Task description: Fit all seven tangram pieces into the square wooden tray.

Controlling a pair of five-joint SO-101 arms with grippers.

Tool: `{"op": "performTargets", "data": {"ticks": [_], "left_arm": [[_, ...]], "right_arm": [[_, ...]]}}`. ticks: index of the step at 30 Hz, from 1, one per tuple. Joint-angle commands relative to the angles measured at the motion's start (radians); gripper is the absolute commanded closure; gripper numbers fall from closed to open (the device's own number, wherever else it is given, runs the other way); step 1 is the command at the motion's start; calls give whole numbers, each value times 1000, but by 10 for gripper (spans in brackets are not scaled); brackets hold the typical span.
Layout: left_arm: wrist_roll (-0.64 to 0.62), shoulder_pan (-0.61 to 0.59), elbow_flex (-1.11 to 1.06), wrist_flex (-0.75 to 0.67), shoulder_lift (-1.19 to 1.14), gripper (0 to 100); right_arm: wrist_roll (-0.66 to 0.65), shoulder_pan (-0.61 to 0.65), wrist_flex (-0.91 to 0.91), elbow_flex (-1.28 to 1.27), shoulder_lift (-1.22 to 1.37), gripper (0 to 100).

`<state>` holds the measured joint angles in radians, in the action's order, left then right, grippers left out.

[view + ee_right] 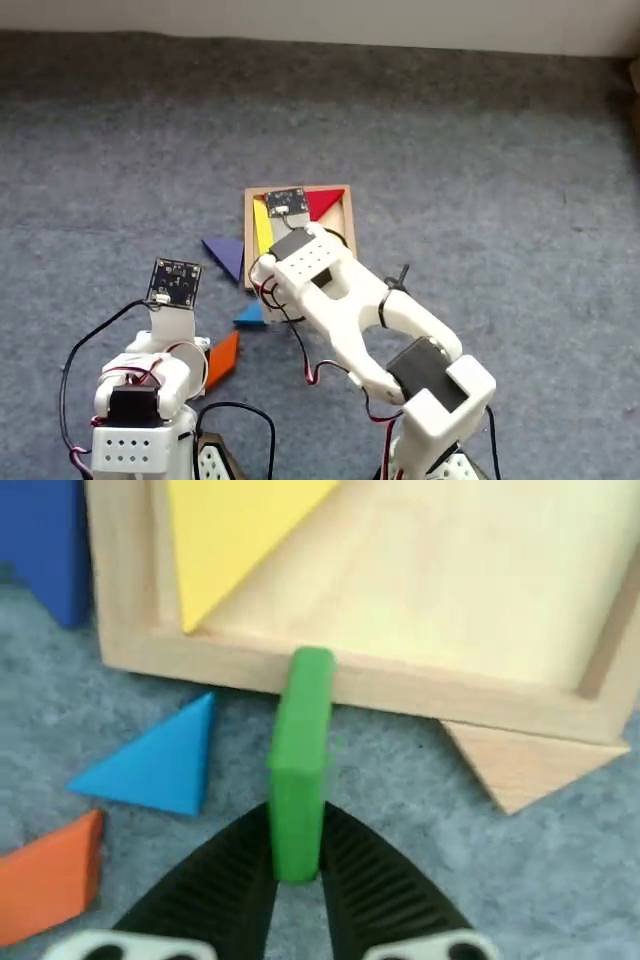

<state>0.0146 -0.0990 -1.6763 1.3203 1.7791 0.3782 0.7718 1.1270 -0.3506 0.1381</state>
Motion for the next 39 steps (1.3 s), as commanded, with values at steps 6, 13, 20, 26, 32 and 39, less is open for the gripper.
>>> {"op": "performTargets", "data": {"ticks": [6,13,20,26,32,39], "left_arm": [[5,-10,-19,6,41,993],[5,-10,-19,6,41,993],[5,-10,-19,6,41,993],[5,-10,-19,6,41,993],[5,-10,-19,6,41,993],[5,-10,-19,6,41,993]], "right_arm": [[-143,-110,-8,36,-134,993],[-146,-140,-173,36,-35,993],[-144,-216,-217,51,-44,993],[-144,-196,-217,70,-107,993],[-146,-107,-171,53,-114,993],[29,25,-91,50,-105,920]]}}
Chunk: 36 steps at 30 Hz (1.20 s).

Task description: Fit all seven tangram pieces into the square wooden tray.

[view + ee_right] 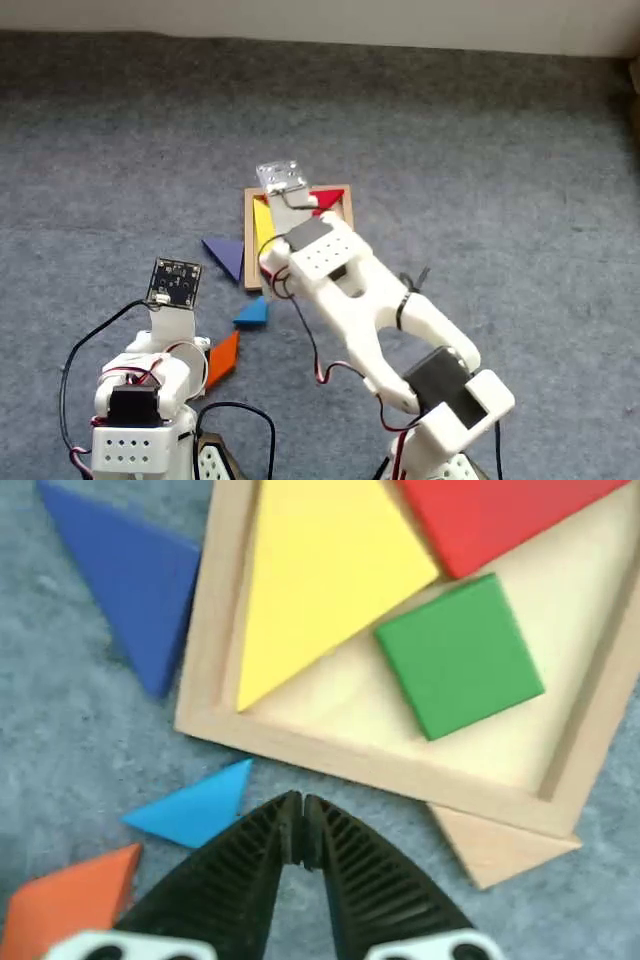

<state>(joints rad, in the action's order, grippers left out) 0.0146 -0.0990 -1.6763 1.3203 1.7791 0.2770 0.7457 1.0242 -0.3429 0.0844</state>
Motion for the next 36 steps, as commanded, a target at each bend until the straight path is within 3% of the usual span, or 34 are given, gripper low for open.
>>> {"op": "performTargets", "data": {"ticks": [1,5,11,21,36], "left_arm": [[5,-10,-19,6,41,993],[5,-10,-19,6,41,993],[5,-10,-19,6,41,993],[5,-10,-19,6,41,993],[5,-10,-19,6,41,993]], "right_arm": [[203,65,5,38,-51,887],[338,120,-50,35,-51,790],[416,176,-120,35,-50,789],[419,191,-128,42,147,789],[410,189,-21,38,148,789]]}}
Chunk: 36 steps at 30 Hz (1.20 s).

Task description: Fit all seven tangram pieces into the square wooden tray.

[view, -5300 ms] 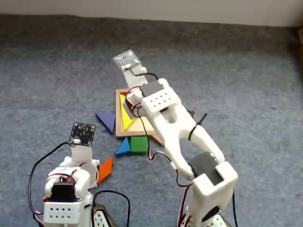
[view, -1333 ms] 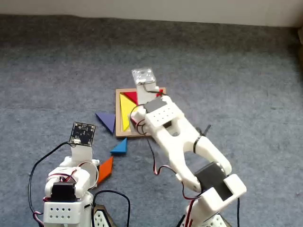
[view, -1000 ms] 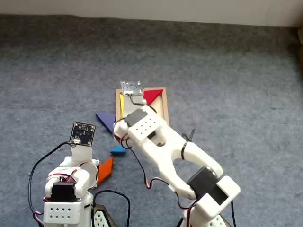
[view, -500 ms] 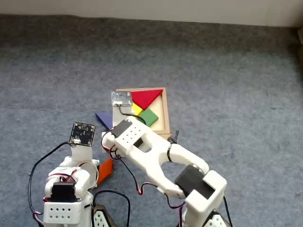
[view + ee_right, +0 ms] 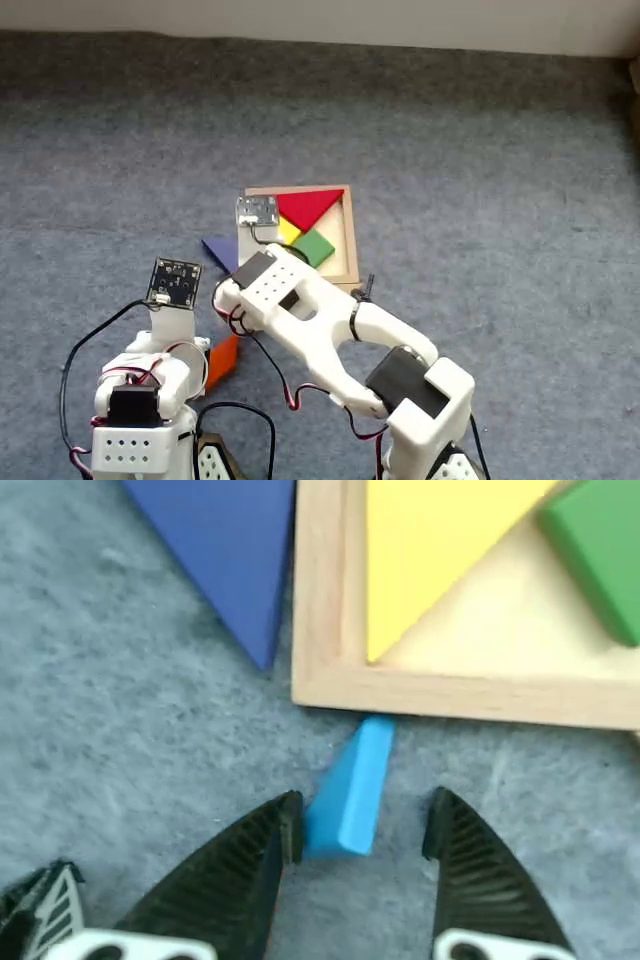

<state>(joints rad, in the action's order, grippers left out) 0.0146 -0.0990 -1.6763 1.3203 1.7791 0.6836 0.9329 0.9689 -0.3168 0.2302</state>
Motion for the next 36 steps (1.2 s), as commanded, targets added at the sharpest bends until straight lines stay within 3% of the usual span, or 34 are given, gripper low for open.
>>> {"op": "performTargets", "data": {"ticks": [1,4,9,16,19,26,36], "left_arm": [[5,-10,-19,6,41,993],[5,-10,-19,6,41,993],[5,-10,-19,6,41,993],[5,-10,-19,6,41,993],[5,-10,-19,6,41,993],[5,-10,-19,6,41,993],[5,-10,-19,6,41,993]], "right_arm": [[3,2,35,12,2,789],[3,2,38,10,2,808],[-23,-39,33,16,2,930],[-86,-79,41,13,-1,946],[-201,-71,77,12,-39,998],[-377,-134,120,-12,-246,993],[-411,-220,-28,-16,-188,993]]}}
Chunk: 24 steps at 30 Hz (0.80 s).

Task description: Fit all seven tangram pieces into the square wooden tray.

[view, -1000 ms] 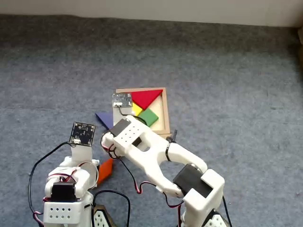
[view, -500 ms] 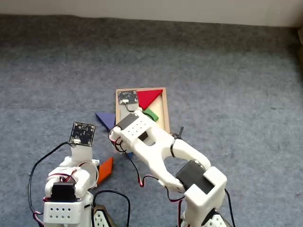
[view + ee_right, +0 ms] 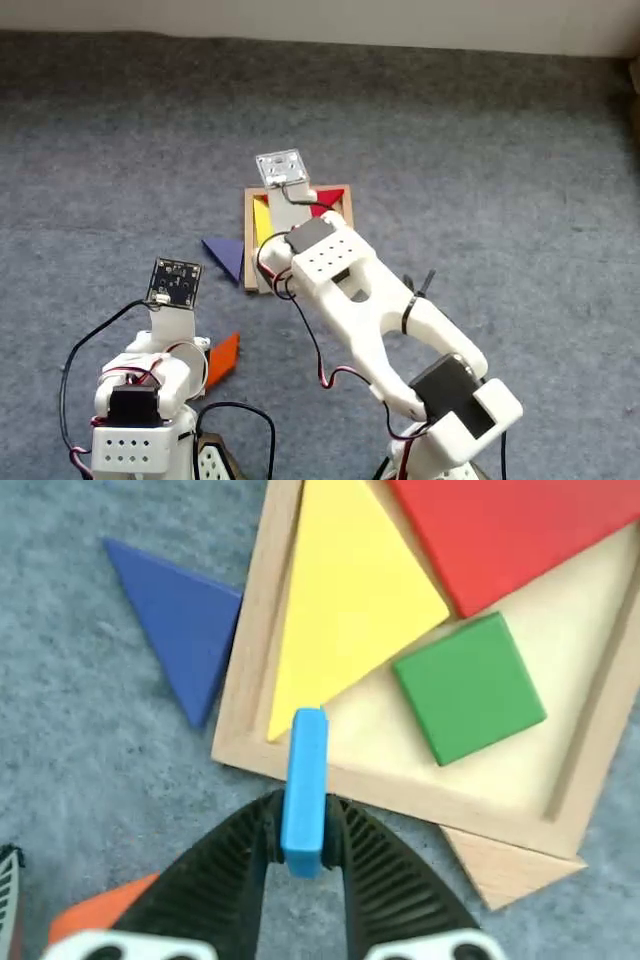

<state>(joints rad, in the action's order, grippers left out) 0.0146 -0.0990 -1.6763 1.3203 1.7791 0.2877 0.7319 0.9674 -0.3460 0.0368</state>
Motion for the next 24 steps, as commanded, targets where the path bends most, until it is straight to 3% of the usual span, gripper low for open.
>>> {"op": "performTargets", "data": {"ticks": [1,7,11,17,24], "left_arm": [[5,-10,-19,6,41,993],[5,-10,-19,6,41,993],[5,-10,-19,6,41,993],[5,-10,-19,6,41,993],[5,-10,-19,6,41,993]], "right_arm": [[-29,-19,-27,13,16,993],[-184,-21,-27,16,77,993],[-190,-21,-28,19,93,989],[-184,-48,-22,62,97,863],[-189,-88,-22,64,93,860]]}}
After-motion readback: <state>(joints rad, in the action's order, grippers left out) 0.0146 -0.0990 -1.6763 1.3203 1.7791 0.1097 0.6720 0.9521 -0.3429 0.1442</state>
